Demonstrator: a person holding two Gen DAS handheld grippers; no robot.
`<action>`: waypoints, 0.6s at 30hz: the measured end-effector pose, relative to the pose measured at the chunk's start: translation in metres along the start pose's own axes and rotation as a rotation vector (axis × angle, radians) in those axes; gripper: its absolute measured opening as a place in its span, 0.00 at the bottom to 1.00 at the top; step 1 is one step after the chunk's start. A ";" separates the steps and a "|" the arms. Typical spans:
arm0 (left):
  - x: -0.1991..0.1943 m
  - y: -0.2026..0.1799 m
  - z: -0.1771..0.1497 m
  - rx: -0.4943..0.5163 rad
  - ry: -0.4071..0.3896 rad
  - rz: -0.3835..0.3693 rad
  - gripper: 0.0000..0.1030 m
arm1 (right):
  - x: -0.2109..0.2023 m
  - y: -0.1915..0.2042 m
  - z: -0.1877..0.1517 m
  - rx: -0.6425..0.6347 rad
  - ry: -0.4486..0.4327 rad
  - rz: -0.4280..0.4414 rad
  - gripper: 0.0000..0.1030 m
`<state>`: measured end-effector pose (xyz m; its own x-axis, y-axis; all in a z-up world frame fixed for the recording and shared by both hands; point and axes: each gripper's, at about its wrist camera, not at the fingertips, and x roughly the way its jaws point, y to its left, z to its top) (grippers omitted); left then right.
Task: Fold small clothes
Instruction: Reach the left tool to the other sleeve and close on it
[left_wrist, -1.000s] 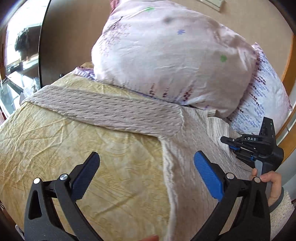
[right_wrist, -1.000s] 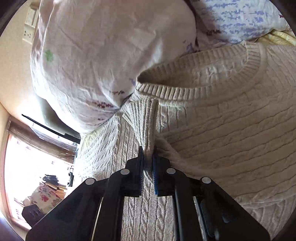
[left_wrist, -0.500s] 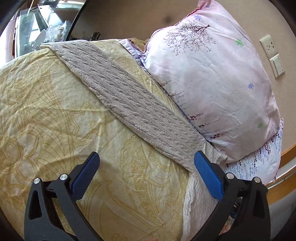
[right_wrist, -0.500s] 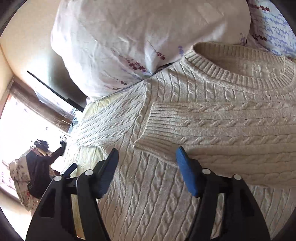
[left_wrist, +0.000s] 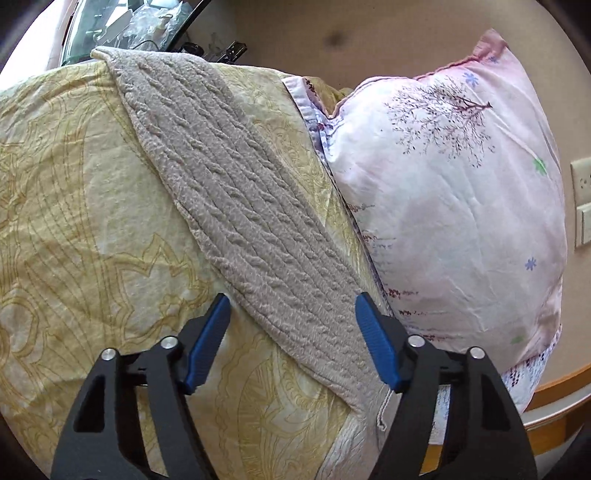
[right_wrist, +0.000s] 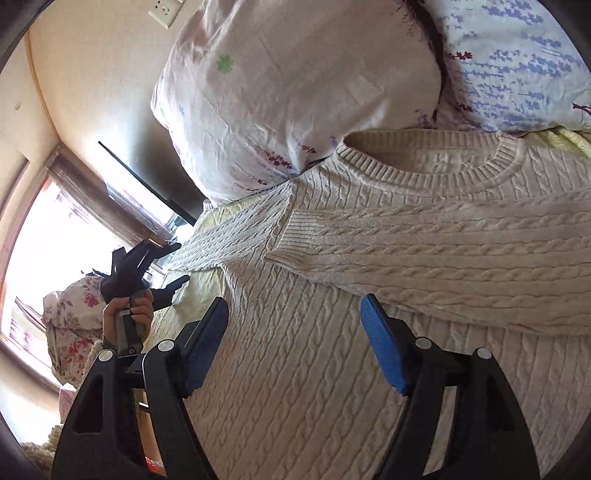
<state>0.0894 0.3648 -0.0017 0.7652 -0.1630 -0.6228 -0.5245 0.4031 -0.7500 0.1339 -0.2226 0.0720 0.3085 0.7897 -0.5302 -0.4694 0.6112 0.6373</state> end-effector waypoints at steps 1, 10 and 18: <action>0.002 0.002 0.003 -0.018 -0.007 -0.008 0.57 | -0.005 -0.005 0.000 -0.006 -0.008 -0.002 0.73; 0.002 0.033 0.015 -0.193 -0.114 -0.040 0.21 | -0.038 -0.037 -0.004 -0.086 -0.157 0.026 0.73; -0.006 0.011 0.007 -0.163 -0.207 -0.090 0.05 | -0.077 -0.062 0.002 -0.038 -0.313 0.086 0.73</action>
<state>0.0815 0.3763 -0.0043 0.8626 0.0027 -0.5059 -0.4914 0.2426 -0.8365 0.1407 -0.3217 0.0742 0.5030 0.8198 -0.2739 -0.5332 0.5437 0.6482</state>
